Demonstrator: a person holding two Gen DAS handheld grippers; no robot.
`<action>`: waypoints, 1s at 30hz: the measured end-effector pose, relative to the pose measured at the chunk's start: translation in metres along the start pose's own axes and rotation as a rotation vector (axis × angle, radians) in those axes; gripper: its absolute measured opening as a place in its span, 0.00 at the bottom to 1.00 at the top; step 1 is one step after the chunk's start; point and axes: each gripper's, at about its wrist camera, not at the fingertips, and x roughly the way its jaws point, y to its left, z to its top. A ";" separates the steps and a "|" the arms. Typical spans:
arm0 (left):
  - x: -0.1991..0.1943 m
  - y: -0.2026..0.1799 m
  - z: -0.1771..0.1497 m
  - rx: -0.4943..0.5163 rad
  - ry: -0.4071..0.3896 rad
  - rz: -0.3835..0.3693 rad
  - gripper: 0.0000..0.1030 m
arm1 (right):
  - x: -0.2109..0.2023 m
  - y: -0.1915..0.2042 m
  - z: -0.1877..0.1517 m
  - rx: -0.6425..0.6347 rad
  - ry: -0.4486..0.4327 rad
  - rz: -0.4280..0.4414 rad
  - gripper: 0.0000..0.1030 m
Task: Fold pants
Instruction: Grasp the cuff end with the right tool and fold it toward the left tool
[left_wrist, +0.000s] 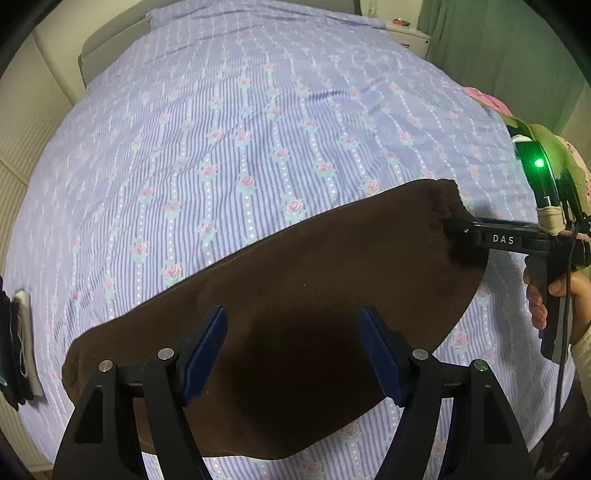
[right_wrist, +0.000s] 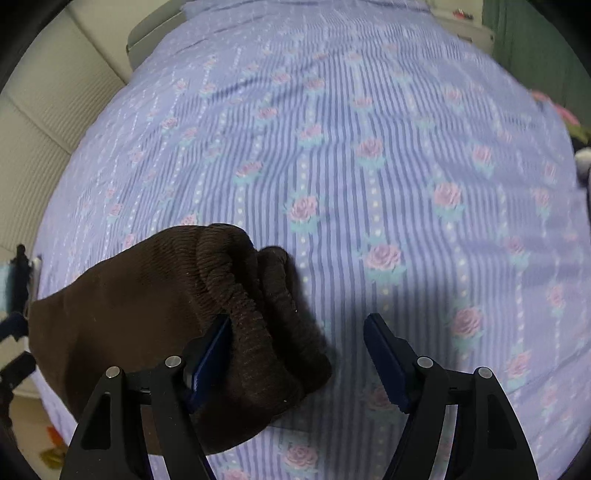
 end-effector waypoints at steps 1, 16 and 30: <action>0.002 0.002 -0.001 -0.002 0.009 0.007 0.71 | 0.006 -0.005 -0.002 0.022 0.010 0.012 0.69; 0.004 0.030 -0.010 -0.069 0.041 0.017 0.71 | -0.011 0.025 0.002 0.035 -0.009 -0.036 0.36; -0.057 0.128 -0.050 -0.270 -0.054 0.051 0.71 | -0.159 0.216 -0.038 -0.388 -0.360 -0.266 0.35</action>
